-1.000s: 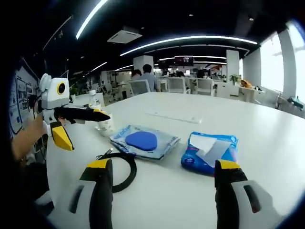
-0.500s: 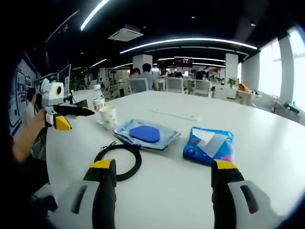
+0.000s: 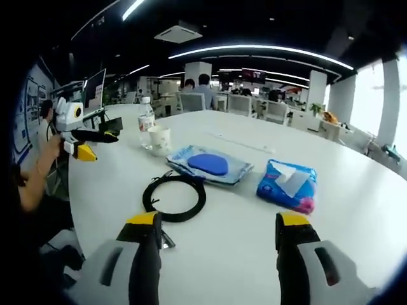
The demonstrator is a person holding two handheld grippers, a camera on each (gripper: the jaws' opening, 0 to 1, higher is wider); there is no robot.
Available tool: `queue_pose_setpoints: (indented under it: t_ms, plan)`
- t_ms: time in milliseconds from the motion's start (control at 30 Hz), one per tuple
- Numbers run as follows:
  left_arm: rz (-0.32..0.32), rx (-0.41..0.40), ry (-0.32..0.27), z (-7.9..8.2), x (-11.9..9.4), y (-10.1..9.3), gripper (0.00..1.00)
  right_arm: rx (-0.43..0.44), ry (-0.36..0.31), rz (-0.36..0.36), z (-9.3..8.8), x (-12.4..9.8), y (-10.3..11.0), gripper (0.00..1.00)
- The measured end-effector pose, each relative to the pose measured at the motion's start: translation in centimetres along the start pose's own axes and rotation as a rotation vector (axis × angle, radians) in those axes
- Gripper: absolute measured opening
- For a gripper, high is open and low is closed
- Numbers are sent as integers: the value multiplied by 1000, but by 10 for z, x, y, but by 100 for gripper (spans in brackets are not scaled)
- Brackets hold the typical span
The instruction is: Arrange the tabletop items into an orderly group along one side of the table until the central work area is clear of visible clutter.
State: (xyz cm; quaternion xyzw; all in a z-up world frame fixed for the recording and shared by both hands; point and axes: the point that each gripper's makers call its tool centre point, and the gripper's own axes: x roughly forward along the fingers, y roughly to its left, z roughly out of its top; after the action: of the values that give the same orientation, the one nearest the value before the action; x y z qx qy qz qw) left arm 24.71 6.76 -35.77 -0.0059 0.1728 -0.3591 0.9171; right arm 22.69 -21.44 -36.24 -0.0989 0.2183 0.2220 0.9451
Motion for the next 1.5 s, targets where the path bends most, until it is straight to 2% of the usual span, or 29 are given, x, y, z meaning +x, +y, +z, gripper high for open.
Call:
queue_pose_setpoints:
  t_ms: [67,233,367,433,500,600,700,767,867,1033,1133,1200,1233,1367,1433,1500]
  plan:
    - [-9,-22,-29,-2,-10,-3,88,-17,39,-14,-13,-7,3,66]
    - [64,-20,-23,-21,-21,7,88,13,9,-26,-25,-18,13,63]
    - [85,-15,-35,-31,-30,6,88,22,-23,-32,-31,-27,20,63]
    - [78,-53,-63,-31,-33,4,88,15,-28,-53,-36,-31,20,62]
    - [59,-70,-66,-33,-36,0,88,6,-24,-62,-41,-36,20,61]
    - [74,-54,-84,-33,-39,-3,88,15,-55,-85,-41,-43,18,58]
    - [58,-96,-121,-32,-39,-12,86,9,-64,-56,-44,-48,26,56]
    - [72,-90,-129,-35,-39,-15,86,-4,-72,-52,-46,-50,30,56]
    - [140,-45,-106,-40,-43,-6,86,-26,-81,-27,-48,-49,40,58]
    - [131,-59,-104,-41,-50,-8,86,-39,-74,-24,-53,-48,44,58]
    - [170,-51,-126,-40,-54,-5,86,-10,-75,-38,-58,-48,39,59]
    - [186,-34,-125,-44,-53,-5,86,0,-71,-34,-61,-47,38,59]
    - [185,-23,-103,-49,-51,-4,86,4,-48,-26,-66,-46,39,59]
    - [191,-14,-103,-54,-49,0,86,-2,-37,-49,-69,-47,35,59]
    - [209,-33,-94,-59,-48,2,86,1,-47,-50,-68,-50,34,57]
    - [226,-21,-85,-62,-48,3,86,42,-55,-64,-67,-52,33,49]
